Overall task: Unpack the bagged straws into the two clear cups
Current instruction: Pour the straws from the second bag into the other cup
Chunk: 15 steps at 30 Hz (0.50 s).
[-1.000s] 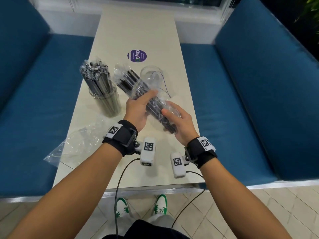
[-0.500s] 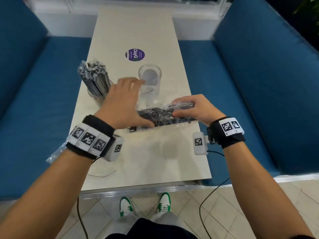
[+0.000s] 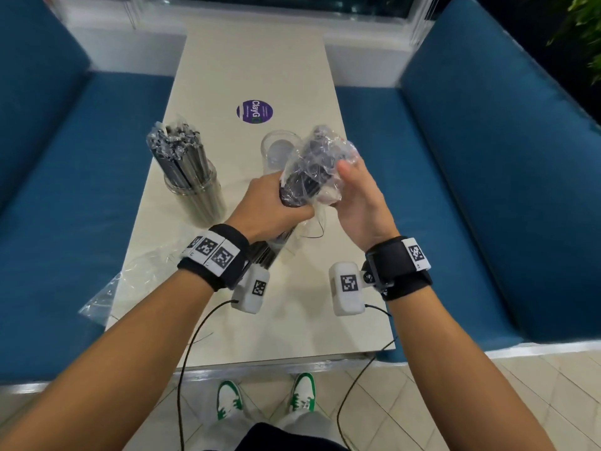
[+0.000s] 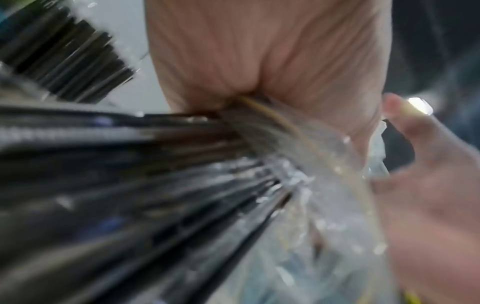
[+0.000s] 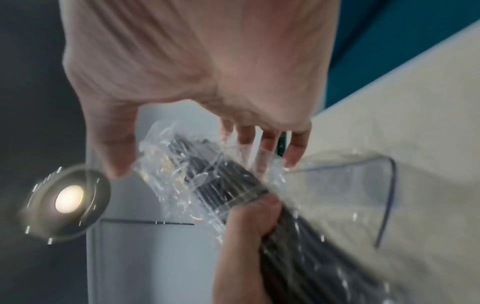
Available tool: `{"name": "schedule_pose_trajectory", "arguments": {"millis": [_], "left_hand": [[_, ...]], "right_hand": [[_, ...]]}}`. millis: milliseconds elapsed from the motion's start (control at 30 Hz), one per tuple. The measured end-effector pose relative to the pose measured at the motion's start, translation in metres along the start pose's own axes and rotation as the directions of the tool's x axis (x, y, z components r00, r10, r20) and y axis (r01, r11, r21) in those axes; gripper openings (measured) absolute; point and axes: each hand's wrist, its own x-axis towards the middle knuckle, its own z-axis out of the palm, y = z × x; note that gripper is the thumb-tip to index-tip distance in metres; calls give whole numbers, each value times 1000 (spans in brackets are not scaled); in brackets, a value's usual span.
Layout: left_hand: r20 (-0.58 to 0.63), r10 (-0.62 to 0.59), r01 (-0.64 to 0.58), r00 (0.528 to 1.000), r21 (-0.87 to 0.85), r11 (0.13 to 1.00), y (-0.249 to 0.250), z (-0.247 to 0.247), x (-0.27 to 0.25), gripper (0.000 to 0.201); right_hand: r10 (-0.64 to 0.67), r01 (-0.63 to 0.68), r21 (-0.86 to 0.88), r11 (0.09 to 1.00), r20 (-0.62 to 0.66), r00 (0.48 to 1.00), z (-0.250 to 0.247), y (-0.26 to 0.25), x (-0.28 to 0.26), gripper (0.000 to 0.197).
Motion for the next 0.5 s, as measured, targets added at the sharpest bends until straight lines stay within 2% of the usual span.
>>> {"name": "schedule_pose_trajectory", "arguments": {"millis": [33, 100, 167, 233, 333, 400, 433, 500], "left_hand": [[-7, 13, -14, 1000, -29, 999, 2, 0, 2, 18], [30, 47, -44, 998, -84, 995, 6, 2, 3, 13], [72, 80, -71, 994, -113, 991, 11, 3, 7, 31], [83, 56, -47, 995, -106, 993, 13, 2, 12, 47], [100, -27, 43, 995, -169, 985, 11, -3, 22, 81], [88, -40, 59, 995, -228, 972, 8, -8, 29, 102], [68, -33, 47, 997, -222, 974, 5, -11, 34, 105], [44, -4, 11, 999, -177, 984, 0, -18, 42, 91]], "right_hand": [[0, 0, -31, 1000, 1, 1000, 4, 1, 1, 97], [-3, 0, -165, 986, -22, 1000, 13, 2, 6, 82], [-16, -6, -261, 965, -81, 997, 21, -1, 13, 60], [-43, 6, -284, 959, -124, 991, 22, -6, 20, 48], [-83, 42, -270, 962, -142, 986, 19, -14, 29, 51], [-107, 66, -247, 967, -156, 982, 18, -19, 37, 53], [-122, 82, -225, 971, -171, 978, 17, -22, 42, 53], [-157, 119, -174, 978, -225, 962, 15, -29, 58, 53]]}}
